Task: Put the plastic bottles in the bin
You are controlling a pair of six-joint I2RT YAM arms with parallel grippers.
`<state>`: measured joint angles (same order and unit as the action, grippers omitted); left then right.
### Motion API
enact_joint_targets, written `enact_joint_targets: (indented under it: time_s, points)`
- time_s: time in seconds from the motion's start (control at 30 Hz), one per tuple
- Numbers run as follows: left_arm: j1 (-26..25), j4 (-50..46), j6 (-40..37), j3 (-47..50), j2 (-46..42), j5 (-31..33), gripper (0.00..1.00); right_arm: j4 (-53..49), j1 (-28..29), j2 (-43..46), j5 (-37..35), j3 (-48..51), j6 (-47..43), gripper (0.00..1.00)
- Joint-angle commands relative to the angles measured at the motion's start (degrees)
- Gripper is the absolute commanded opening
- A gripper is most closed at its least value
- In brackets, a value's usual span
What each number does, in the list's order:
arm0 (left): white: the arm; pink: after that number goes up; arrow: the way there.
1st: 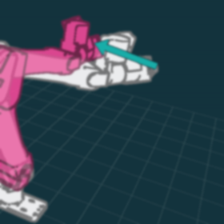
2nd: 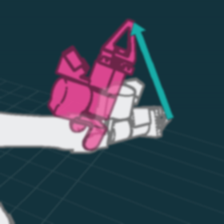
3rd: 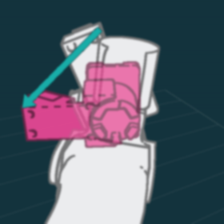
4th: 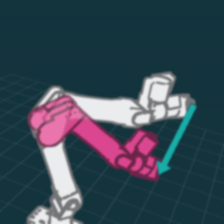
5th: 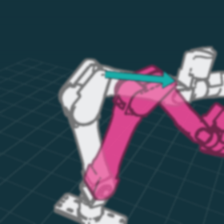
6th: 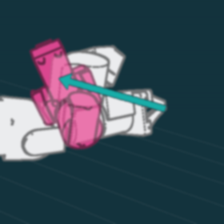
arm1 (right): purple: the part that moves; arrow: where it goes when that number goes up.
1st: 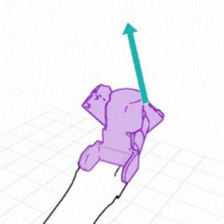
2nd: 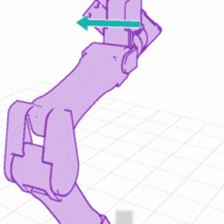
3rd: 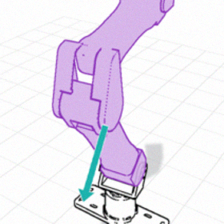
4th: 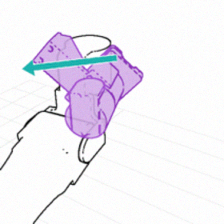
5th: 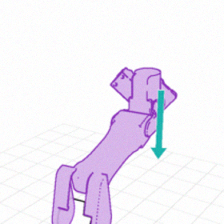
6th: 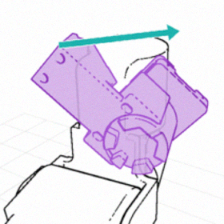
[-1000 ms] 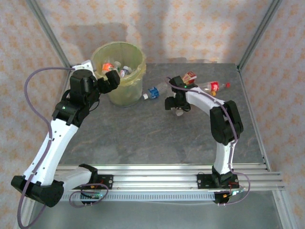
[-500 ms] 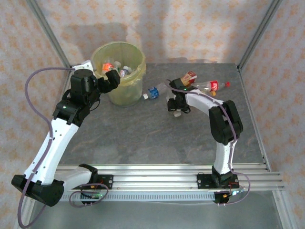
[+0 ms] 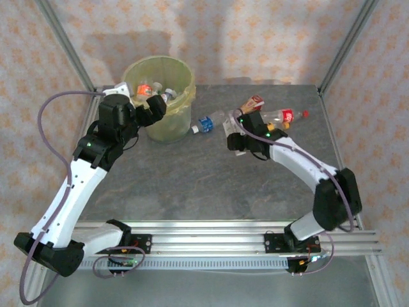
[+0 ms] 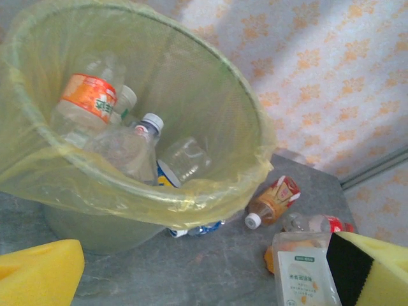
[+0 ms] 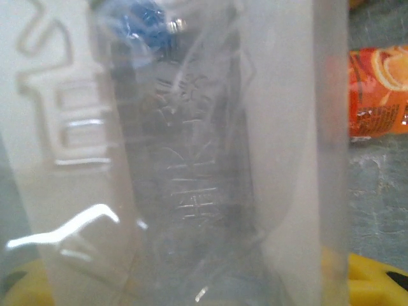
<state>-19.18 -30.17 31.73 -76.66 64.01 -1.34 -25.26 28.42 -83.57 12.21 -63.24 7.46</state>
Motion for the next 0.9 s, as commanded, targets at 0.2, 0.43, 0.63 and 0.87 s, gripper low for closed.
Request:
enact_joint_targets:
  time_s: [0.2, 0.43, 0.63, 0.87]
  points:
    - [-3.8, 5.3, 1.1, 1.0, 1.7, -9.4, 1.00, 22.7, 1.3, 15.5, 11.2, 10.5, 5.0, 0.39]
    - [-4.1, 12.9, -0.4, 2.4, 3.6, -22.8, 1.00, 29.9, 1.3, 18.3, 22.0, 8.5, 10.0, 0.39]
    - [-4.2, 20.8, 0.3, 3.3, 6.1, -35.6, 1.00, 41.2, 1.3, 18.8, 30.3, 8.4, 16.6, 0.39]
    - [-4.2, 27.3, 1.0, 3.9, 8.0, -42.7, 1.00, 45.7, 1.3, 19.2, 33.0, 7.9, 20.6, 0.39]
